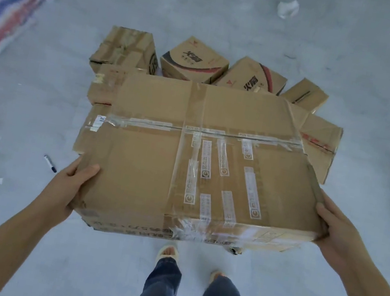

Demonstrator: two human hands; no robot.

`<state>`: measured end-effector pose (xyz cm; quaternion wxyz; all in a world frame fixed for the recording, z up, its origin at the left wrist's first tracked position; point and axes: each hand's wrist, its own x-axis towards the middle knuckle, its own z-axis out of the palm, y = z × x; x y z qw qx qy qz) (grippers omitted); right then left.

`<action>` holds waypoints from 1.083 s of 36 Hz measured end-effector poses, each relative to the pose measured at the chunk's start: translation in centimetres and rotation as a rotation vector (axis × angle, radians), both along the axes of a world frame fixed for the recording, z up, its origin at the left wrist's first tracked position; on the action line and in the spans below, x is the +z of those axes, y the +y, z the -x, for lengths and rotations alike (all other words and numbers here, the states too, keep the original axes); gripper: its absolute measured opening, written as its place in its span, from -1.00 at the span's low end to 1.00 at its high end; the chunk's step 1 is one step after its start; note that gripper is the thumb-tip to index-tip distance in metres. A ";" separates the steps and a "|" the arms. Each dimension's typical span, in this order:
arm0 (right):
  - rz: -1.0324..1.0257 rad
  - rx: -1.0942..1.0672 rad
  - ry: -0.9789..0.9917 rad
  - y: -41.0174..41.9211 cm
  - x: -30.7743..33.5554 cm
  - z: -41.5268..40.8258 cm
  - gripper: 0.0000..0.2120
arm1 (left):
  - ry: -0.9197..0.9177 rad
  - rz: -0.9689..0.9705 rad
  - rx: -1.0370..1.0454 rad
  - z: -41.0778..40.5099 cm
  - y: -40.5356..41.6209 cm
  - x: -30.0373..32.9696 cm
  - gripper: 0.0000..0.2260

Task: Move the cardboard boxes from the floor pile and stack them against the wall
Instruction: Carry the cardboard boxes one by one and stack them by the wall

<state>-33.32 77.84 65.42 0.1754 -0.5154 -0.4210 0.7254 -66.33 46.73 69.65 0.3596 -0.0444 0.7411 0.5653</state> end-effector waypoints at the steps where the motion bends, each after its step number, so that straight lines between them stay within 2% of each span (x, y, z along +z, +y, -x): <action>1: -0.006 0.028 0.002 0.4 0.2 0.2 -0.61 | 0.003 -0.010 0.028 -0.7 -0.7 0.3 -0.68; 13: 0.014 0.417 0.121 3.3 3.9 2.0 -0.75 | 0.067 -0.056 0.390 -16.1 -8.6 2.3 -0.71; 15: -0.001 0.485 0.123 3.0 4.6 2.0 -0.79 | 0.065 -0.054 0.456 -18.8 -9.6 2.4 -0.70; 17: -0.012 0.520 0.079 2.8 4.7 2.0 -0.72 | 0.068 -0.049 0.520 -21.6 -10.6 2.6 -0.75; 19: -0.011 0.577 0.060 2.1 5.0 2.2 -0.81 | 0.074 -0.046 0.594 -24.6 -11.7 2.8 -0.77; 21: -0.002 0.617 0.054 1.3 5.1 2.6 -0.79 | 0.071 -0.040 0.654 -27.2 -12.8 2.7 -0.79; 29: 0.019 0.932 0.057 -6.1 6.5 3.7 -0.74 | 0.077 0.003 0.938 -39.6 -18.6 4.1 -0.85; 36: -0.013 1.231 0.038 -17.5 7.8 1.5 -0.61 | 0.096 0.016 1.257 -54.7 -24.2 4.5 -0.85; 39: 0.004 1.329 0.021 -22.9 8.5 -1.4 -0.61 | 0.108 0.025 1.387 -62.2 -25.9 4.5 -0.80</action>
